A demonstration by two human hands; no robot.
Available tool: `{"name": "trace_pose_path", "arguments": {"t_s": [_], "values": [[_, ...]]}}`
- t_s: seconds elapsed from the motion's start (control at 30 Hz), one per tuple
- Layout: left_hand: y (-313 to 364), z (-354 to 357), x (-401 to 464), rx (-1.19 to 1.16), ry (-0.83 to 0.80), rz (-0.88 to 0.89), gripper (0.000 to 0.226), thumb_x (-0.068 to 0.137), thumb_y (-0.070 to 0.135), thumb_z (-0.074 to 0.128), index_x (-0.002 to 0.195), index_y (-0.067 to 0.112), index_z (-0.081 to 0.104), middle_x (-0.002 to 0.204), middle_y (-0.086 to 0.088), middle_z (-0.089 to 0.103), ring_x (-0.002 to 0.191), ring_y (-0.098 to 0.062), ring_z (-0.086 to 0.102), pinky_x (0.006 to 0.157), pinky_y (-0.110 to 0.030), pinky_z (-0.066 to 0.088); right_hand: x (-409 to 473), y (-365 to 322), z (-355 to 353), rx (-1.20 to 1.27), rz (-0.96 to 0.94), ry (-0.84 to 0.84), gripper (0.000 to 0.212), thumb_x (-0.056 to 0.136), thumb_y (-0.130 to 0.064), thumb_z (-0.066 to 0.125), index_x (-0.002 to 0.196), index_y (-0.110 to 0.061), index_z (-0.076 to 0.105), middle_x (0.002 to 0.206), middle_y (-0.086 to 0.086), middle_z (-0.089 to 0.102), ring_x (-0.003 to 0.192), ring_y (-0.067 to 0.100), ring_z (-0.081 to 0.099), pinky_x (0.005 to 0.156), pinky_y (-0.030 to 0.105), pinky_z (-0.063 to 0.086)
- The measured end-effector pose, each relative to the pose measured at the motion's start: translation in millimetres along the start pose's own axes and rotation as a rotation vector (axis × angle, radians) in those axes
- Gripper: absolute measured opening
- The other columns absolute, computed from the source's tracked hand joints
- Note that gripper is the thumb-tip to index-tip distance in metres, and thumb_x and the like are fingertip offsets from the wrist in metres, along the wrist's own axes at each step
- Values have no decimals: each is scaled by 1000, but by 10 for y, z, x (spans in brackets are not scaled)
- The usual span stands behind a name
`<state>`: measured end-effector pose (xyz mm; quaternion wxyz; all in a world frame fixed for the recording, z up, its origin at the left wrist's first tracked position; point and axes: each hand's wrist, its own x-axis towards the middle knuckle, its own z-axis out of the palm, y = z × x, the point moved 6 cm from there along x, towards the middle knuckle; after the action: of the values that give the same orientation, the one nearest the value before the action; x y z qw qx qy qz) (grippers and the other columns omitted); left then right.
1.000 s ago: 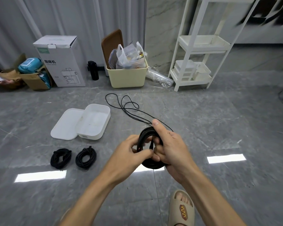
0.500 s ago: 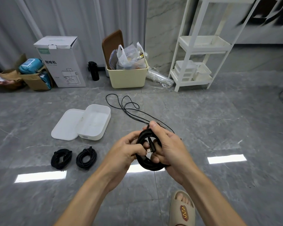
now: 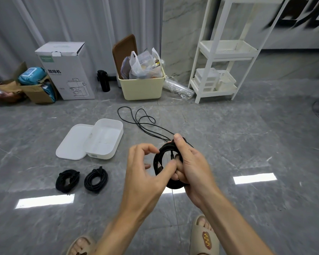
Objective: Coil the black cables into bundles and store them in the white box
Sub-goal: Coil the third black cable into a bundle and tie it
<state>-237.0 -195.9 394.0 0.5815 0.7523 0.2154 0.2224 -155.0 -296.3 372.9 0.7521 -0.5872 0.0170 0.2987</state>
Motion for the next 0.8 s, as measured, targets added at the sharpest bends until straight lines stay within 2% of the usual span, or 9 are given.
{"name": "trace_pose_path", "arguments": {"t_s": [0.13, 0.2, 0.3, 0.37, 0.47, 0.53, 0.67, 0.73, 0.8], "values": [[-9, -3, 10, 290, 96, 177, 13, 79, 43, 73, 77, 34, 63, 105, 23, 45, 114, 3, 44, 88, -2, 29, 15, -4, -26, -37, -49, 26, 47, 87, -53, 66, 92, -7, 60, 42, -7, 38, 35, 9, 35, 39, 21, 35], [-36, 23, 13, 353, 69, 206, 10, 82, 42, 69, 78, 33, 71, 110, 24, 44, 115, 8, 38, 91, -3, 27, 21, -7, -32, -48, -76, 39, 56, 85, -53, 67, 90, 1, 58, 46, -3, 41, 38, 11, 37, 39, 22, 36], [-72, 115, 33, 329, -53, 104, 25, 86, 50, 59, 79, 35, 77, 112, 26, 47, 116, 6, 40, 92, -15, 36, 34, 14, -34, -67, -100, 43, 60, 86, -53, 68, 92, 5, 56, 51, 1, 45, 41, 14, 40, 40, 22, 37], [-89, 147, 57, 237, -98, -3, 28, 90, 46, 61, 71, 33, 77, 109, 26, 52, 115, 2, 49, 92, -17, 40, 48, 22, -35, -79, -107, 38, 60, 85, -53, 69, 91, 5, 56, 56, 6, 44, 43, 15, 39, 39, 22, 36], [-92, 144, 86, 137, -106, -125, 29, 89, 37, 68, 63, 27, 76, 108, 22, 56, 107, 4, 56, 82, -7, 40, 56, 36, -14, -110, -117, 22, 58, 82, -55, 70, 90, 1, 60, 64, 11, 49, 44, 15, 41, 40, 23, 37], [-106, 133, 94, 132, -90, -170, 28, 87, 32, 70, 60, 26, 75, 108, 23, 56, 99, 6, 59, 73, -2, 38, 64, 54, -13, -95, -99, 32, 59, 80, -57, 71, 89, 1, 60, 56, 4, 47, 41, 12, 40, 40, 22, 36], [-118, 74, 74, 116, -59, -185, 22, 82, 31, 68, 61, 26, 70, 109, 25, 61, 98, 7, 58, 74, -8, 38, 101, 3, -139, 45, -38, 123, 45, 83, -55, 69, 77, -12, 59, 47, -3, 21, 39, 11, 20, 39, 22, 30], [-111, 53, 95, 58, -71, -194, 22, 83, 30, 67, 62, 22, 68, 109, 25, 66, 95, 0, 64, 81, -16, 46, 101, -13, -197, 104, -6, 162, 40, 86, -54, 68, 77, -15, 62, 46, -4, 18, 37, 10, 17, 38, 22, 31], [-125, 74, 110, -92, -98, -248, 22, 87, 21, 65, 66, 17, 70, 107, 20, 72, 89, -9, 71, 87, -31, 55, 94, 8, -241, 164, 24, 208, 44, 86, -52, 69, 59, -19, 60, 43, -4, 20, 35, 9, 17, 36, 21, 31]]}}
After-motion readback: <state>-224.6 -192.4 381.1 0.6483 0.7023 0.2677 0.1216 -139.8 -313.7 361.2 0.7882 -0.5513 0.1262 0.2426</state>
